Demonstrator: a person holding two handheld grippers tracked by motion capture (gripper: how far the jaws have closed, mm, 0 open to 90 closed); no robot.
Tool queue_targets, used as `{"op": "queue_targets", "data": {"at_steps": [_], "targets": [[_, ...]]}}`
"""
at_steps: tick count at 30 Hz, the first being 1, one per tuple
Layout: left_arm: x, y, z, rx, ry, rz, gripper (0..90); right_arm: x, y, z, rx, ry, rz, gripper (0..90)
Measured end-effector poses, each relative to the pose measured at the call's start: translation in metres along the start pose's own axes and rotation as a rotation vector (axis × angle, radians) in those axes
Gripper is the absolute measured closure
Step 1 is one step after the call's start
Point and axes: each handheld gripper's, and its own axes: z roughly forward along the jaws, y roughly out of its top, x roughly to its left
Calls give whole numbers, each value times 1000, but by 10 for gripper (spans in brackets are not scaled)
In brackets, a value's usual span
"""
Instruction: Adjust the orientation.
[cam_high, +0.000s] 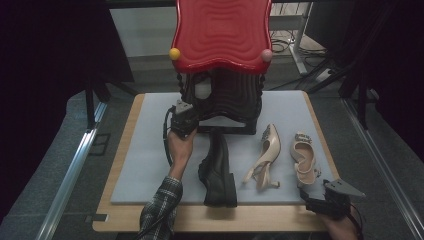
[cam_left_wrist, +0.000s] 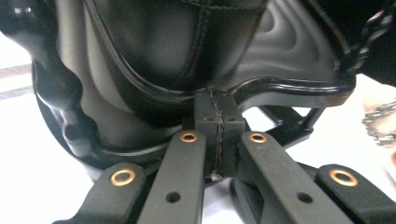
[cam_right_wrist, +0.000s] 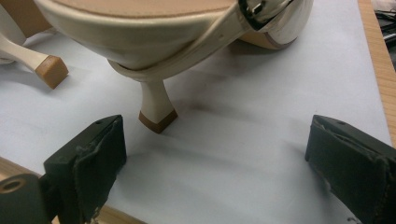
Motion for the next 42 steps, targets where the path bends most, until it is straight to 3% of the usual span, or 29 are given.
{"op": "queue_targets", "data": {"at_steps": [9, 22, 24, 34, 37, 42], "targets": [[-1, -9, -14, -2, -32, 15, 846, 0, 0, 0, 1, -1, -2, 48], [-3, -30, -48, 29, -35, 49, 588, 0, 0, 0, 1, -2, -2, 48], [-3, -39, -55, 54, -19, 68, 541, 0, 0, 0, 1, -2, -2, 48], [-2, -64, -74, 113, -11, 80, 373, 0, 0, 0, 3, -2, -2, 48], [-2, -75, -80, 134, -6, 72, 269, 1, 0, 0, 4, -3, -1, 48], [-1, -96, -92, 161, 13, 42, 202, 1, 1, 0, 13, -5, -2, 47]]}}
